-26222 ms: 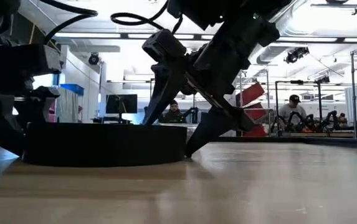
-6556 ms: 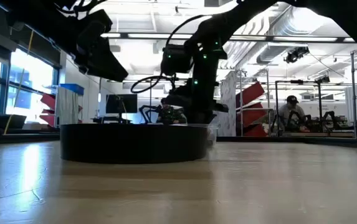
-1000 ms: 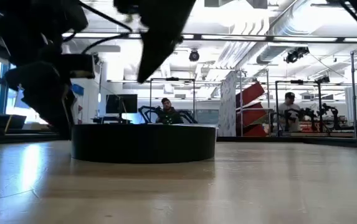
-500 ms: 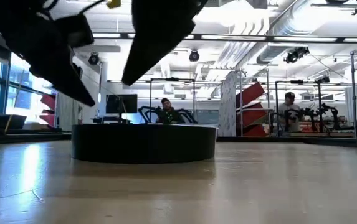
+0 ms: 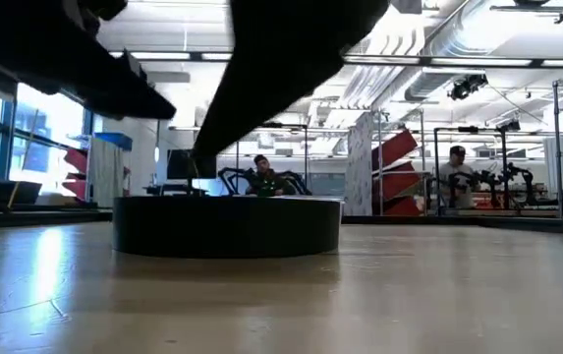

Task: Insert battery
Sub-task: Insert the black battery into the black clock

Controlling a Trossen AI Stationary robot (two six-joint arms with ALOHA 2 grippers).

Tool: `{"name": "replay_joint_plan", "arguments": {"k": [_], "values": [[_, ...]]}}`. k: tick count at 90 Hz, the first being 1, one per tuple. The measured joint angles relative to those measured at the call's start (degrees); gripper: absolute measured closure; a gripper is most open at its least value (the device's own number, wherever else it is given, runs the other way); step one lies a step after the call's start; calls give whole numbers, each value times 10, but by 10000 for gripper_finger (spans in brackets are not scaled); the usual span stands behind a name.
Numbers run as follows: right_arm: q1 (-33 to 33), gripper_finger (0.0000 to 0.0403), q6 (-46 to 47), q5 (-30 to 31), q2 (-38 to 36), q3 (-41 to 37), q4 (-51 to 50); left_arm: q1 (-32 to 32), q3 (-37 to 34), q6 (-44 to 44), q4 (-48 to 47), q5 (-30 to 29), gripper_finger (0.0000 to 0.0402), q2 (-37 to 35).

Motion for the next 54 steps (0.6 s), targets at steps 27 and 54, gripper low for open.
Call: {"name": "replay_joint_plan", "arguments": {"k": [27, 54], "values": [[68, 256, 172, 121, -121, -159, 25, 2, 18, -4, 59, 3, 188, 142], [90, 256, 252, 137, -137, -211, 62, 10, 61, 83, 118, 10, 232, 221]]}}
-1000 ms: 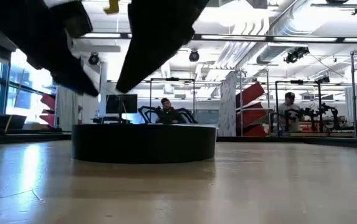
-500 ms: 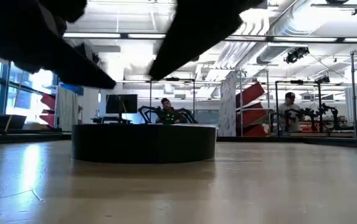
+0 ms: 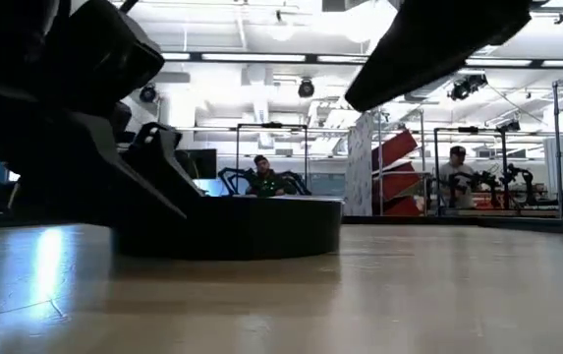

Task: Insert battery
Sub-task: Insert the black battery into the black clock

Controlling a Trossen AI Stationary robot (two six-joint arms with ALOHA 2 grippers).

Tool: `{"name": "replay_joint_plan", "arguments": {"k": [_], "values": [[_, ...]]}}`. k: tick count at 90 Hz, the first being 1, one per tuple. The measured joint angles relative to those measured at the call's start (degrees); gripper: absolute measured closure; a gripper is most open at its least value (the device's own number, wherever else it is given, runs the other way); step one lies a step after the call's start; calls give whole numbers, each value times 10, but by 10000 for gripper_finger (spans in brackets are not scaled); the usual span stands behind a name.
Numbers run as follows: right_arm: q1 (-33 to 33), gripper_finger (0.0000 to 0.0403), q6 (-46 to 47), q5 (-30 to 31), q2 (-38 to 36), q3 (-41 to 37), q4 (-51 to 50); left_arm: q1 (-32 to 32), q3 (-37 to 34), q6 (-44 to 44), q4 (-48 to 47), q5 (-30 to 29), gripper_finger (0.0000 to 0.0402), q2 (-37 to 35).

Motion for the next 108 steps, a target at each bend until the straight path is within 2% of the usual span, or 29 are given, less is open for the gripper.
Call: {"name": "replay_joint_plan", "arguments": {"k": [13, 26, 31, 51, 57, 69, 76, 90, 108], "values": [[9, 256, 9, 15, 0, -4, 12, 12, 1, -26, -4, 1, 292, 6], [14, 256, 4, 36, 0, -5, 21, 19, 2, -34, -8, 5, 378, 9], [16, 256, -5, 42, 0, -4, 28, 22, 1, -39, -9, 4, 393, 9], [15, 256, -77, 44, 0, -4, 40, 29, 5, -67, -26, 4, 399, -17], [15, 256, -136, 44, 0, -4, 43, 29, 8, -70, -46, 7, 399, -39], [9, 255, -324, 44, 1, -3, 59, 32, 18, -100, -94, 4, 400, -105], [0, 251, -393, 44, 2, -3, 67, 34, 16, -106, -129, 5, 401, -128], [-25, 227, -480, 75, 3, -3, 94, 34, 17, -119, -136, 5, 401, -152], [-61, 178, -545, 41, 24, -2, 125, 33, 17, -134, -136, 20, 401, -153]]}}
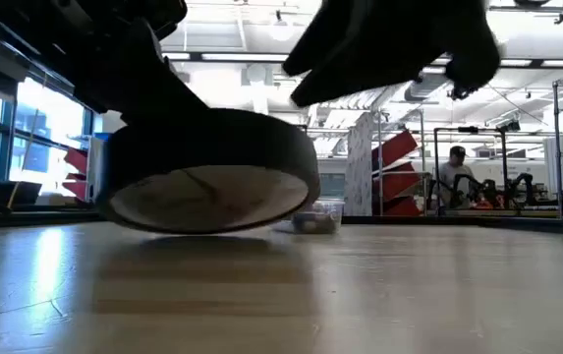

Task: Insert battery
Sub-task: Insert the black battery into the black clock

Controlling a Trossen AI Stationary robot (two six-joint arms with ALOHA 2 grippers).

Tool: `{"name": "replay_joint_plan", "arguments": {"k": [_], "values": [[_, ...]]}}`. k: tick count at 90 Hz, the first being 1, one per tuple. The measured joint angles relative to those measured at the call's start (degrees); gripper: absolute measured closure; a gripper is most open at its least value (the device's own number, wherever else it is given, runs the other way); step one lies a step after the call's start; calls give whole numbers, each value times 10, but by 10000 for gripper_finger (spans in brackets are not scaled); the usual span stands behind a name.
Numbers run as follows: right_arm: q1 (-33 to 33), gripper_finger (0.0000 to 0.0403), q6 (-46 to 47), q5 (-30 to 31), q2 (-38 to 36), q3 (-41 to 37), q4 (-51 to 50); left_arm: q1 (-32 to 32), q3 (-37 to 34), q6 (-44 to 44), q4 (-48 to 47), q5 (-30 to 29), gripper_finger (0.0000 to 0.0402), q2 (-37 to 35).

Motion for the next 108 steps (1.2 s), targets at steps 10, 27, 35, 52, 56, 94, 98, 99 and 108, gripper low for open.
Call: {"name": "replay_joint_plan", "arguments": {"k": [10, 27, 35, 52, 56, 94, 98, 99, 108], "values": [[-8, 154, -58, 8, 23, 0, 10, 0, 0, -2, 1, 2, 401, -1], [-7, 147, -133, 64, 60, 0, 57, -1, 1, -6, 1, 14, 402, -1], [-13, 149, -162, 54, 75, 0, 82, -1, 11, 3, 4, 27, 402, -2], [-19, 155, -208, 100, 96, -1, 141, -1, 37, 39, -11, 58, 402, -2], [-22, 164, -207, 106, 96, -1, 156, -1, 39, 41, -24, 62, 401, -4], [-38, 284, -206, 105, 95, 23, 222, -26, 39, 113, -150, 28, 374, -134], [-39, 284, -206, 112, 94, 28, 221, -34, 39, 111, -185, 9, 363, -165], [-39, 284, -205, 114, 94, 29, 220, -36, 39, 109, -194, 5, 360, -174], [-40, 284, -200, 125, 97, 42, 220, -61, 40, 105, -263, -47, 338, -250]]}}
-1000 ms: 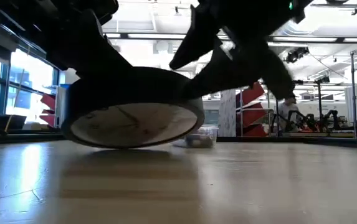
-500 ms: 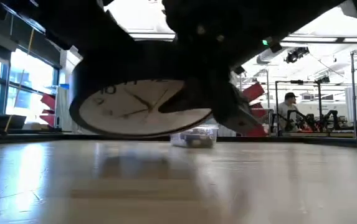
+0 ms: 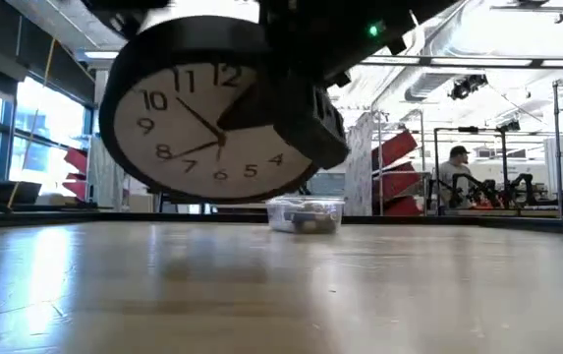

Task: Insert battery
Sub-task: Insert the black battery into the black clock

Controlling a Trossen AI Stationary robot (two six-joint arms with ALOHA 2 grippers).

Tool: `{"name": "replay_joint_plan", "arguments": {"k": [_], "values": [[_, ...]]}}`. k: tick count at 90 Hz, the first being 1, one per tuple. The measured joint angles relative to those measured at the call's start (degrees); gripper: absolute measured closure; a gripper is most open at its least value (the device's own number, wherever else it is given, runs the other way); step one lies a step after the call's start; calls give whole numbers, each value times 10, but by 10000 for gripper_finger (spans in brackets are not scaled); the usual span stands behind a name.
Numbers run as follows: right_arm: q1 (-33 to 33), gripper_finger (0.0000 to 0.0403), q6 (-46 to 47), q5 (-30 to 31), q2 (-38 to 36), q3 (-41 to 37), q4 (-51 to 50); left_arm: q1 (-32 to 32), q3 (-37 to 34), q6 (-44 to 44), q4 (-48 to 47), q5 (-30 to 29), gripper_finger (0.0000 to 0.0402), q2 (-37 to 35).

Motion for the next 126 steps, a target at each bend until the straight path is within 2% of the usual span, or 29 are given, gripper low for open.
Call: {"name": "replay_joint_plan", "arguments": {"k": [19, 25, 39, 57, 64, 70, 86, 95, 126], "values": [[-8, 284, 99, -21, -3, 39, 6, -90, -1, 14, -88, -171, 324, -120], [-20, 284, 177, -69, -8, 48, 5, -124, -8, -3, -107, -250, 324, -141], [-78, 284, 419, -223, -23, 51, 6, -209, -31, -57, -114, -450, 323, -153], [-154, 285, 685, -325, -23, 50, 10, -295, -35, -50, -106, -549, 323, -123], [-188, 285, 787, -379, -14, 50, 33, -312, -35, -30, -86, -570, 323, -122], [-213, 285, 830, -410, 3, 50, 58, -320, -35, -22, -80, -569, 323, -122], [-251, 285, 973, -453, 52, 50, 144, -324, -35, -21, -82, -559, 323, -119], [-259, 285, 1016, -471, 87, 62, 198, -324, -35, -21, -83, -551, 323, -119], [-254, 285, 1094, -475, 218, 278, 174, -323, -35, -25, -82, -552, 323, -119]]}}
